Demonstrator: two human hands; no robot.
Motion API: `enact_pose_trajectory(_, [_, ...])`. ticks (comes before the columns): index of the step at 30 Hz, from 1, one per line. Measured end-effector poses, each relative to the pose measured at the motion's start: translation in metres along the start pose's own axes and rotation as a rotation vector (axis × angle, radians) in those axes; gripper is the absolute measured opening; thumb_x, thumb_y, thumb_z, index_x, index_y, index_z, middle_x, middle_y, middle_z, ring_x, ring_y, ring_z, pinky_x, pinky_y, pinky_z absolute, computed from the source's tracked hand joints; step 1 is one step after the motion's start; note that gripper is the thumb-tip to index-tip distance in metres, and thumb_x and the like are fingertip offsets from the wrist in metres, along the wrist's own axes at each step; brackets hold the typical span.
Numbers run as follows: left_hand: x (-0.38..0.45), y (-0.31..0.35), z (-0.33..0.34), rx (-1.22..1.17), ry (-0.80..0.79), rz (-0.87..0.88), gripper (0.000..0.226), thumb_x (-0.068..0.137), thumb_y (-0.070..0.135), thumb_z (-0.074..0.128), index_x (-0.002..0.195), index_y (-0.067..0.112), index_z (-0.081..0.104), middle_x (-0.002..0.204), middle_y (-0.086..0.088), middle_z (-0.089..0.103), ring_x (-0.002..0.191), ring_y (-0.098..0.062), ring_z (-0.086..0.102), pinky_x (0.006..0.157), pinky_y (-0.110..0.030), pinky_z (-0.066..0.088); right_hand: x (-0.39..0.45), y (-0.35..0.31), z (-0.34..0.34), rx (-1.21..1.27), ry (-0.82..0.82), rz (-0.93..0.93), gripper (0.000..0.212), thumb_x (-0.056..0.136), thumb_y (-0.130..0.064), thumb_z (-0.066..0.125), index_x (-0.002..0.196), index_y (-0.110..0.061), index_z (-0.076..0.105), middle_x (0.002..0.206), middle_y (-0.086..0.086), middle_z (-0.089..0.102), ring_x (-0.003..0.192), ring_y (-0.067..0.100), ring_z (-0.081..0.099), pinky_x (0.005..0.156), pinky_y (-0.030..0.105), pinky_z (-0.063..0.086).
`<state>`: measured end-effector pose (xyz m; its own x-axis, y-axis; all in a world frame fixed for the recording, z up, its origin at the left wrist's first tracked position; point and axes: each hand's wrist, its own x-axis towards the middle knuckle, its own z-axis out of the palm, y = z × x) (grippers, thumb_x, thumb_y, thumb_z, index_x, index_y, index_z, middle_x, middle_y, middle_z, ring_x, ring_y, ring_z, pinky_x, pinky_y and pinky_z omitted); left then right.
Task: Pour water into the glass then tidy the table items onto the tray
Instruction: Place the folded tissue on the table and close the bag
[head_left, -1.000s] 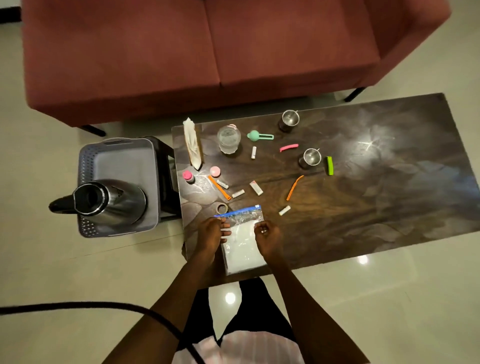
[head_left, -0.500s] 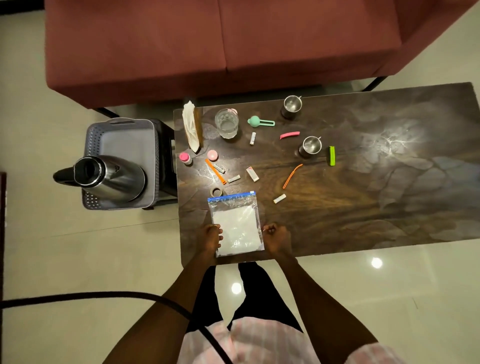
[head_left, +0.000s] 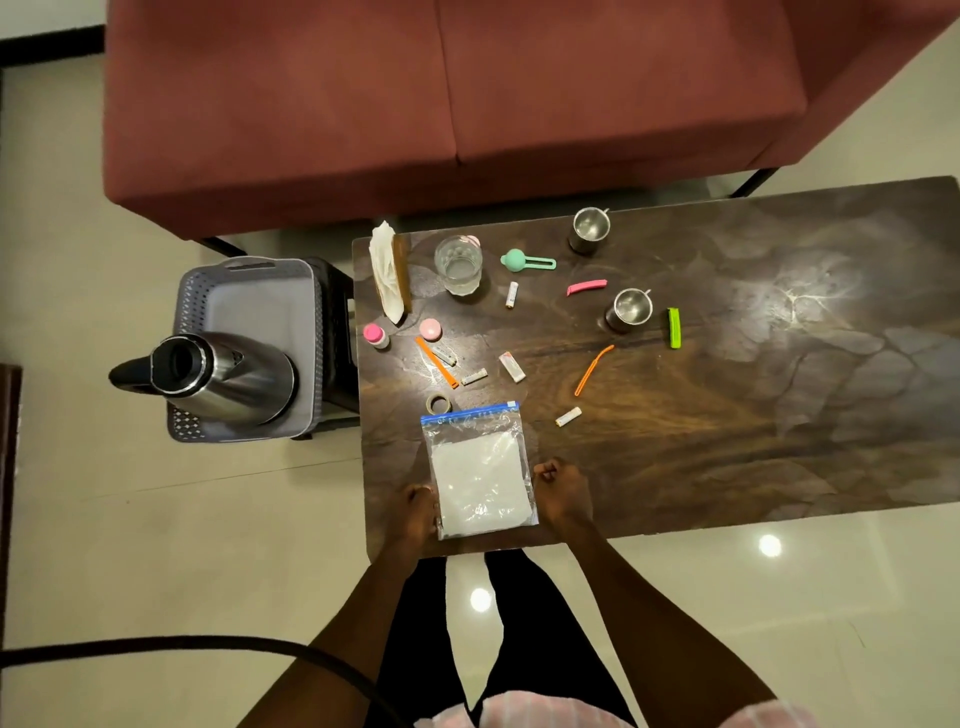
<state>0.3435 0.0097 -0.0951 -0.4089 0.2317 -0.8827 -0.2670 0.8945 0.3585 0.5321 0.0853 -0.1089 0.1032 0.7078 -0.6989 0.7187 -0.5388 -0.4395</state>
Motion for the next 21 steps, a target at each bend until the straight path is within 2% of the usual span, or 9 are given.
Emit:
enact_pose_trajectory(4, [0.002, 0.002, -0.003, -0.02, 0.022, 0.015, 0.028, 0.1, 0.019, 0.043, 0.078, 0.011, 0.058, 0.074, -0.007, 0.058, 0.062, -0.016, 0.05, 0.055, -0.026, 0.038, 0.003, -0.006, 0.0, 0.015, 0.003, -0.008, 0.016, 0.092, -0.017, 0.063, 0.099, -0.006, 0.071, 0.103, 0.011, 0.073, 0.098, 0.03, 0.069, 0.088, 0.041, 0.056])
enact_pose_trajectory(6, [0.001, 0.006, -0.001, -0.033, 0.012, 0.021, 0.031, 0.101, 0.018, 0.041, 0.073, 0.012, 0.055, 0.07, -0.006, 0.054, 0.059, -0.014, 0.046, 0.054, -0.025, 0.035, 0.005, -0.009, -0.002, 0.037, 0.014, -0.024, 0.017, 0.091, -0.018, 0.064, 0.098, -0.005, 0.072, 0.101, 0.012, 0.073, 0.096, 0.029, 0.069, 0.086, 0.038, 0.056])
enact_pose_trajectory(9, [-0.001, 0.017, 0.004, -0.066, -0.018, 0.033, 0.034, 0.102, 0.013, 0.039, 0.07, 0.011, 0.052, 0.067, -0.005, 0.049, 0.056, -0.013, 0.042, 0.052, -0.022, 0.033, 0.01, -0.015, -0.008, 0.076, 0.05, -0.054, 0.011, 0.091, -0.017, 0.064, 0.083, -0.01, 0.069, 0.093, 0.01, 0.074, 0.086, 0.025, 0.069, 0.076, 0.029, 0.051])
enact_pose_trajectory(11, [0.001, 0.024, 0.008, -0.074, 0.002, 0.081, 0.024, 0.101, 0.009, 0.041, 0.087, 0.002, 0.059, 0.077, -0.011, 0.056, 0.061, -0.014, 0.047, 0.054, -0.022, 0.037, 0.017, -0.019, -0.013, 0.084, 0.076, -0.056, 0.011, 0.091, -0.015, 0.062, 0.082, -0.015, 0.067, 0.092, 0.01, 0.074, 0.082, 0.022, 0.067, 0.075, 0.028, 0.048])
enact_pose_trajectory(13, [0.004, 0.034, 0.011, -0.086, 0.021, 0.126, 0.021, 0.1, 0.007, 0.044, 0.105, -0.005, 0.06, 0.093, -0.017, 0.06, 0.066, -0.016, 0.052, 0.057, -0.024, 0.04, 0.027, -0.022, -0.019, 0.099, 0.1, -0.048, 0.012, 0.093, -0.015, 0.061, 0.094, -0.007, 0.07, 0.096, 0.013, 0.073, 0.089, 0.026, 0.068, 0.08, 0.033, 0.052])
enact_pose_trajectory(14, [0.006, 0.039, 0.014, -0.082, 0.017, 0.145, 0.02, 0.1, 0.007, 0.045, 0.107, -0.004, 0.059, 0.096, -0.017, 0.06, 0.068, -0.018, 0.053, 0.058, -0.025, 0.04, 0.032, -0.023, -0.023, 0.11, 0.114, -0.051, 0.016, 0.093, -0.016, 0.062, 0.099, -0.004, 0.07, 0.099, 0.015, 0.073, 0.094, 0.029, 0.069, 0.083, 0.036, 0.052])
enact_pose_trajectory(16, [0.013, 0.053, 0.023, -0.05, 0.004, 0.2, 0.017, 0.099, 0.008, 0.047, 0.102, -0.002, 0.06, 0.094, -0.019, 0.062, 0.067, -0.02, 0.054, 0.057, -0.027, 0.041, 0.044, -0.028, -0.037, 0.134, 0.151, -0.073, 0.018, 0.092, -0.016, 0.065, 0.103, -0.003, 0.07, 0.102, 0.016, 0.072, 0.097, 0.032, 0.067, 0.086, 0.036, 0.05])
enact_pose_trajectory(18, [0.02, 0.073, 0.037, -0.01, -0.01, 0.268, 0.016, 0.099, 0.008, 0.048, 0.099, -0.001, 0.061, 0.089, -0.021, 0.061, 0.069, -0.024, 0.055, 0.06, -0.03, 0.042, 0.059, -0.033, -0.054, 0.146, 0.184, -0.1, 0.013, 0.088, -0.007, 0.065, 0.099, -0.003, 0.069, 0.099, 0.017, 0.072, 0.096, 0.034, 0.067, 0.085, 0.038, 0.05])
enact_pose_trajectory(21, [0.031, 0.114, 0.062, 0.012, -0.035, 0.388, 0.017, 0.097, 0.006, 0.05, 0.084, 0.004, 0.062, 0.085, -0.024, 0.064, 0.079, -0.032, 0.061, 0.071, -0.039, 0.049, 0.088, -0.042, -0.082, 0.153, 0.246, -0.133, 0.012, 0.083, 0.002, 0.064, 0.092, -0.003, 0.069, 0.091, 0.016, 0.072, 0.088, 0.032, 0.067, 0.077, 0.033, 0.048])
